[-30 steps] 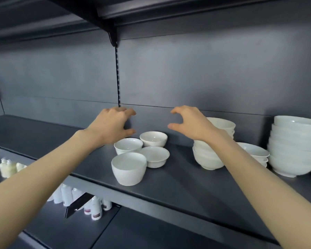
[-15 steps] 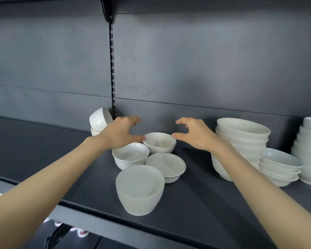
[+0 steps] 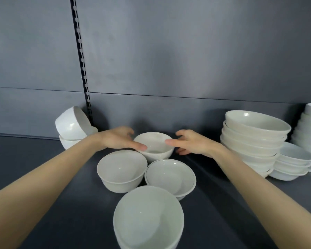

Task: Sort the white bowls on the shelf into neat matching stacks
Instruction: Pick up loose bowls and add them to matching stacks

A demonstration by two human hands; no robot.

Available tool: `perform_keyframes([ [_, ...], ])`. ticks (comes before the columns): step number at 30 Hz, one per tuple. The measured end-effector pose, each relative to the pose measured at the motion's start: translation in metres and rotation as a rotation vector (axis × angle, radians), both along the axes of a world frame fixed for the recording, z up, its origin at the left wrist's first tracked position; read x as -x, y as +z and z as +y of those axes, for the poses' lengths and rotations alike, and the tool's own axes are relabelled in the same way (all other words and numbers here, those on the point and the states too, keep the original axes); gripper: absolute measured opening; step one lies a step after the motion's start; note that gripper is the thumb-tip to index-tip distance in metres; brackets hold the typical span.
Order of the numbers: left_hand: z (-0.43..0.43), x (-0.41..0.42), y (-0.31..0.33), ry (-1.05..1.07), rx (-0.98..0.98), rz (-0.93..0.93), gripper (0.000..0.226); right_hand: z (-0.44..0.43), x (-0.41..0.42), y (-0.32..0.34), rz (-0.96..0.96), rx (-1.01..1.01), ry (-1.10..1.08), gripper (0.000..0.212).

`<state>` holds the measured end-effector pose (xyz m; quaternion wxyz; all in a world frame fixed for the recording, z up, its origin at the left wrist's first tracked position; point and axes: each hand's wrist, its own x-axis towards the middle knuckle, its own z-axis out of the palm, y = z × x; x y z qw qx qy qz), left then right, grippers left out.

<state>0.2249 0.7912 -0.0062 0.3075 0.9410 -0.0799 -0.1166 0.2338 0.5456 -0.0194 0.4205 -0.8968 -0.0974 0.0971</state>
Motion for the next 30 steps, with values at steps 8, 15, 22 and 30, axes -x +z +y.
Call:
perform_keyframes([
  [8, 0.006, -0.018, -0.006, -0.196, 0.053, 0.005, 0.068, 0.016, 0.004, -0.004, 0.000, -0.189, -0.033, 0.043],
  [15, 0.007, -0.026, 0.009, -0.239, 0.293, -0.171, 0.079, 0.018, 0.018, 0.019, -0.128, -0.279, -0.128, 0.037],
  [22, -0.002, -0.011, 0.046, -0.331, 0.663, -0.269, 0.044, 0.013, 0.054, 0.046, -0.300, -0.542, -0.160, 0.031],
  [30, -0.052, 0.025, 0.082, -0.335, 0.956, -0.411, 0.047, -0.010, 0.106, 0.089, -0.604, -0.488, -0.282, 0.070],
])
